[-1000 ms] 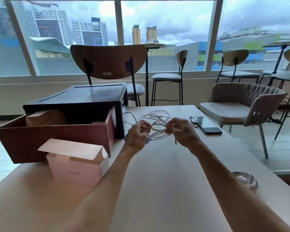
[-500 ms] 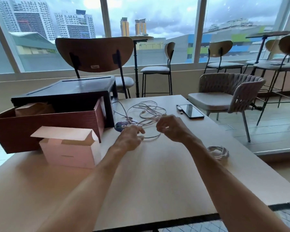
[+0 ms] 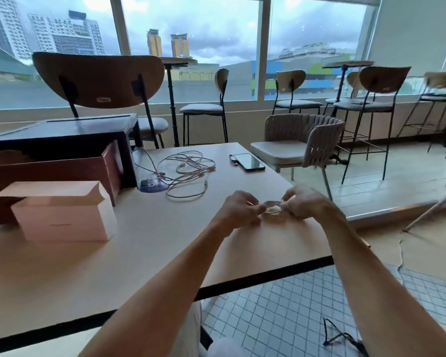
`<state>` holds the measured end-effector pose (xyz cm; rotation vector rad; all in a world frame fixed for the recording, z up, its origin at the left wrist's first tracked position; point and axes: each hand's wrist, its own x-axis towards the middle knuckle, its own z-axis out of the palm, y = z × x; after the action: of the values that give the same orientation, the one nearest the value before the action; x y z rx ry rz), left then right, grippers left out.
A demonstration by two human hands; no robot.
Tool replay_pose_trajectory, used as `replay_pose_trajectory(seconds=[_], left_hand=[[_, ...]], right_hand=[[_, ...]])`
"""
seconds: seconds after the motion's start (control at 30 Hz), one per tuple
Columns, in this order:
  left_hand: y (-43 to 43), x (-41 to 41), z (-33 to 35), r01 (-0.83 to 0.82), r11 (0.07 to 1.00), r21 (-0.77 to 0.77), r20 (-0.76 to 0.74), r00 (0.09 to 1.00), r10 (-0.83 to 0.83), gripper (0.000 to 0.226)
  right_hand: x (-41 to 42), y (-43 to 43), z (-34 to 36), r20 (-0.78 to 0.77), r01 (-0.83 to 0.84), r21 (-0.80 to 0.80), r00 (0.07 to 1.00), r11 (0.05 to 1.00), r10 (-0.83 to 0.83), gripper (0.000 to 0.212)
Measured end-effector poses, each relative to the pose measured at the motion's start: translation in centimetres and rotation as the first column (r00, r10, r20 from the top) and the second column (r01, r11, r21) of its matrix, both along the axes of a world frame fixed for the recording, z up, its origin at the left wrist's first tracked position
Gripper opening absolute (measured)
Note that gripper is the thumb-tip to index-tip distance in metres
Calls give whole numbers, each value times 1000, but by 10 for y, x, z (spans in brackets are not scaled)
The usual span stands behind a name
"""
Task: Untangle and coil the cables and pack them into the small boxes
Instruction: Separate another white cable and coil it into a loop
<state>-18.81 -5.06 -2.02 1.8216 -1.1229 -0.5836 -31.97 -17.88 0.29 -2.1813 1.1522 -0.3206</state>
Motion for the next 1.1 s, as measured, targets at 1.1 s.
replay_pose_trajectory(seconds=[1.1], left_hand=[[331,147,48,-724,673,-152,280,621,732,10]], right_hand=[[183,217,29,774,-822,-17,349,569,528,20]])
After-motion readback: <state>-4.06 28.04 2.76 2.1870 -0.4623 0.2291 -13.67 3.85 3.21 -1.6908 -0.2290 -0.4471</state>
